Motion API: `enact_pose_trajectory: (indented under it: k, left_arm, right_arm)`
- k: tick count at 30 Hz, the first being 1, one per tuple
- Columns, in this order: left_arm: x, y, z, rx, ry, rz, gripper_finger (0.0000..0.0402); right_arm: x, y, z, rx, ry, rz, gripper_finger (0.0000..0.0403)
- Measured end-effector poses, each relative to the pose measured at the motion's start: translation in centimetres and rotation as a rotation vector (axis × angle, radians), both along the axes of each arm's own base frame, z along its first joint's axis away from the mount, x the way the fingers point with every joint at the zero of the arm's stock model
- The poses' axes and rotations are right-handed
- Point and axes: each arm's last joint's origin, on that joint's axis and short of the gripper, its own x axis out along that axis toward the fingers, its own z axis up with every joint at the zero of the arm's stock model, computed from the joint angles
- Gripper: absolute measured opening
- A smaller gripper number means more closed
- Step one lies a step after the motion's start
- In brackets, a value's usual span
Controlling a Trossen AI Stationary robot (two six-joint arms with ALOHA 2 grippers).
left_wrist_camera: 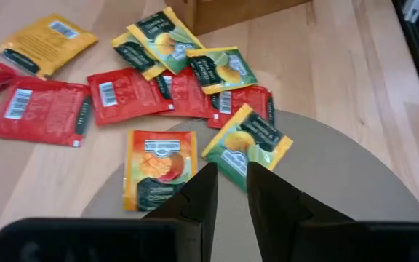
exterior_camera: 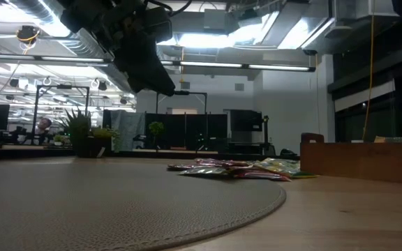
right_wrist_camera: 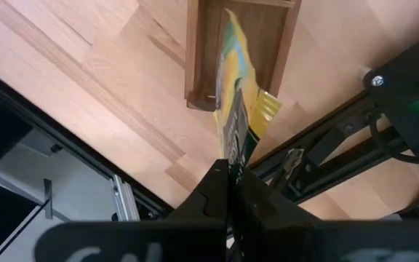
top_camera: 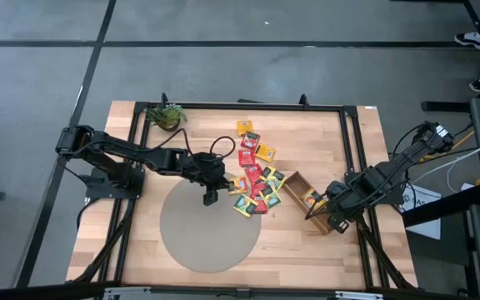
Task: Pick & Place Tea
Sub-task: Put the yellow tea bag into the bottom section of the wooden organizer
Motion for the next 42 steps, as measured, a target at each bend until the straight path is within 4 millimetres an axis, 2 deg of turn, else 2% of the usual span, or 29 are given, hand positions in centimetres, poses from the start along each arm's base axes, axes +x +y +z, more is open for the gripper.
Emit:
enact_pose_trajectory:
  k: [16,30,42]
  left_arm:
    - [0.0,0.0,0.0,0.001,0.0,0.001,0.0072]
    - [0.0,0.0,0.0,0.001,-0.001,0.001,0.0072]
    - [0.0,0.0,0.0,0.001,0.005,0.0,0.0068]
  right_arm:
    - [0.0,0.0,-0.1,-0.026,0.005,-0.002,0.0006]
    - [2.5,1.7,-3.0,-0.094,0.128,0.001,0.0006]
    - [3.0,2.4,-4.0,-0.116,0.163,0.012,0.0006]
